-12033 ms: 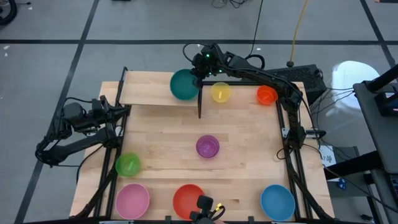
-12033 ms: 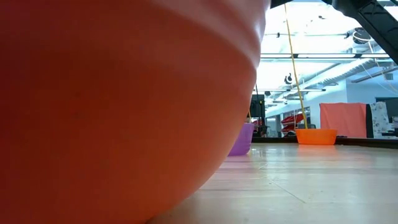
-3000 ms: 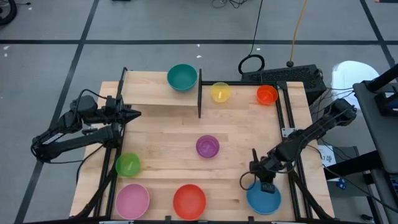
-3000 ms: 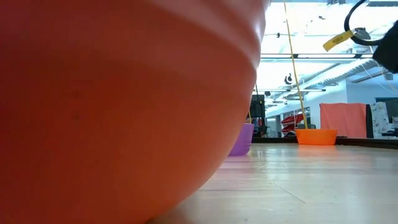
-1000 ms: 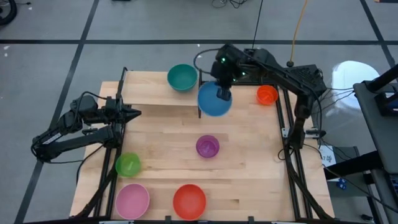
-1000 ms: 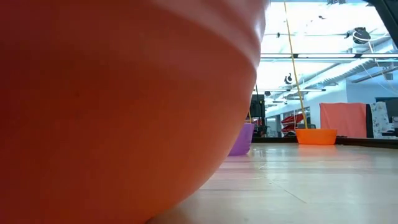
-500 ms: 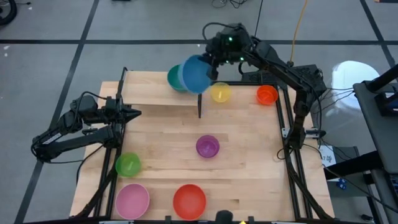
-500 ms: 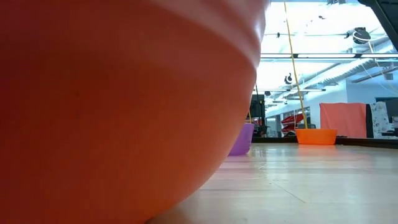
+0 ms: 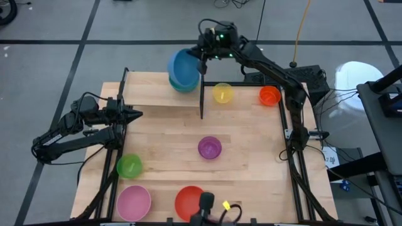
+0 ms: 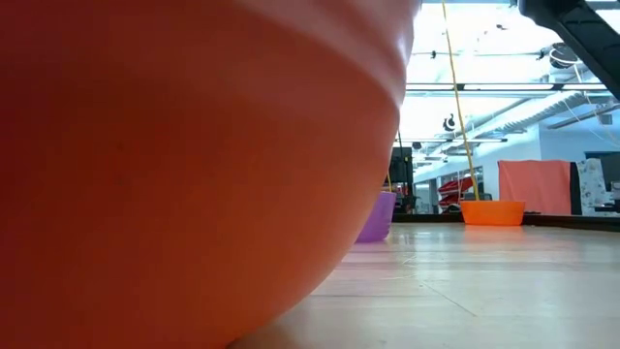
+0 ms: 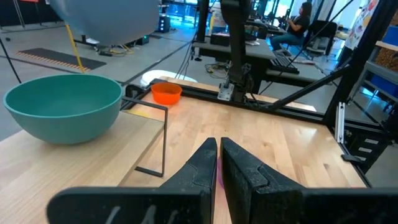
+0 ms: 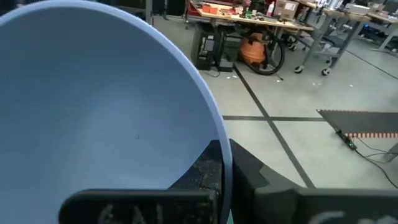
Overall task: Place and stack bowls onto a shelf
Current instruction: Stack the blue bowl on top of the green bowl on the shelf
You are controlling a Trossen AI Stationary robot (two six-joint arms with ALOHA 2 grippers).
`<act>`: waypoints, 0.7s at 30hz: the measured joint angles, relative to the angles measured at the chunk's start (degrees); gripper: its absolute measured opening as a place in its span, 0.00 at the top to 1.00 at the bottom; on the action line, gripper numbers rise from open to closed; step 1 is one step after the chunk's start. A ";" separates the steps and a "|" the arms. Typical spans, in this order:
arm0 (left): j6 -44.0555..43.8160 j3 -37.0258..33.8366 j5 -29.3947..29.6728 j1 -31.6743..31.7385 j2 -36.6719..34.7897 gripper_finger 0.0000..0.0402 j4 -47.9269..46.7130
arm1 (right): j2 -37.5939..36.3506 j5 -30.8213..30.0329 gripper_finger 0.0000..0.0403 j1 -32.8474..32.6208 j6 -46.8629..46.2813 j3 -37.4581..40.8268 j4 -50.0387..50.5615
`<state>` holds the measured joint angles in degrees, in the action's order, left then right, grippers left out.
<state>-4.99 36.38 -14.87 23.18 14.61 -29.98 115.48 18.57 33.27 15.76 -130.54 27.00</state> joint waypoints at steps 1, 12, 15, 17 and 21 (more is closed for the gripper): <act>0.00 0.00 0.00 0.00 0.00 0.94 0.00 | 0.45 0.00 1.00 0.31 -0.03 0.00 -0.34; 0.47 0.00 0.02 -0.02 0.02 0.94 0.00 | 1.78 -0.20 1.00 3.08 -4.48 0.04 1.91; 0.70 0.00 0.02 -0.01 0.00 0.94 0.00 | 1.80 0.65 1.00 3.82 -6.09 0.04 1.97; 0.79 0.00 0.02 -0.01 0.01 0.94 0.00 | 2.29 2.46 1.00 3.97 -5.81 0.00 1.40; 0.79 0.00 0.04 0.00 0.00 0.94 0.00 | 3.16 2.53 1.00 3.90 -5.56 0.04 1.68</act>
<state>-4.21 36.38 -14.83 23.18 14.61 -29.98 118.64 21.10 37.17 10.20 -130.50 28.68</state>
